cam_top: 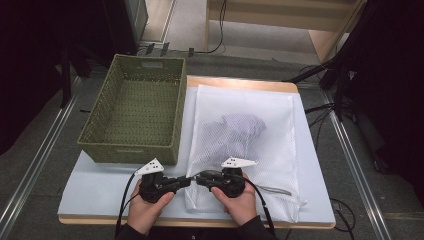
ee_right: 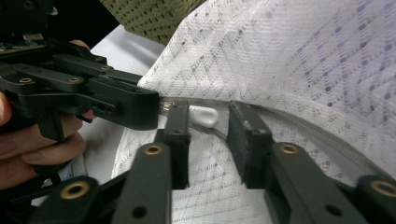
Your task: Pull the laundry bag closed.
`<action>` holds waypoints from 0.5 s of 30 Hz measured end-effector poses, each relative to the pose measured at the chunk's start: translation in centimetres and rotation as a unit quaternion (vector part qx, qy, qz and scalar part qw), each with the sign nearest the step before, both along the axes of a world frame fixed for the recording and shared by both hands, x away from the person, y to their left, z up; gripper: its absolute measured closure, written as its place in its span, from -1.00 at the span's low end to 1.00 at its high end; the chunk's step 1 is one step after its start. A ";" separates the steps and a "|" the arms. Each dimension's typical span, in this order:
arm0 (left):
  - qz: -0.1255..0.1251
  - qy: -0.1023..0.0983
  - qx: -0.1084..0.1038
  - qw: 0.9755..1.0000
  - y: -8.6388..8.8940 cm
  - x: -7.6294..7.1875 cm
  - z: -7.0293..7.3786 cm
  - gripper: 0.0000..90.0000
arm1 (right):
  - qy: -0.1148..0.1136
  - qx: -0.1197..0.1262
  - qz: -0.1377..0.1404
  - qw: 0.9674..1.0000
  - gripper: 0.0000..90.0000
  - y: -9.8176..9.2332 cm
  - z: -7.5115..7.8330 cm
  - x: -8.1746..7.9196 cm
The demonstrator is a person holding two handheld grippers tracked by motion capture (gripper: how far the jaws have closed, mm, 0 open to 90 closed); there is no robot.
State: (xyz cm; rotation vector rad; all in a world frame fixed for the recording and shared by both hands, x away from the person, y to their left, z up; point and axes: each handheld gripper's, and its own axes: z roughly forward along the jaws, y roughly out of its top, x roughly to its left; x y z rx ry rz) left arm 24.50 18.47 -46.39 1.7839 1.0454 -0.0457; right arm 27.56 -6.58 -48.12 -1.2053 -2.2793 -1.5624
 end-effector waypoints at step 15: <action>0.001 0.000 0.005 1.000 0.1 0.0 -0.2 0.92 | 0.010 0.032 0.027 0.999 0.82 -0.4 0.2 -0.2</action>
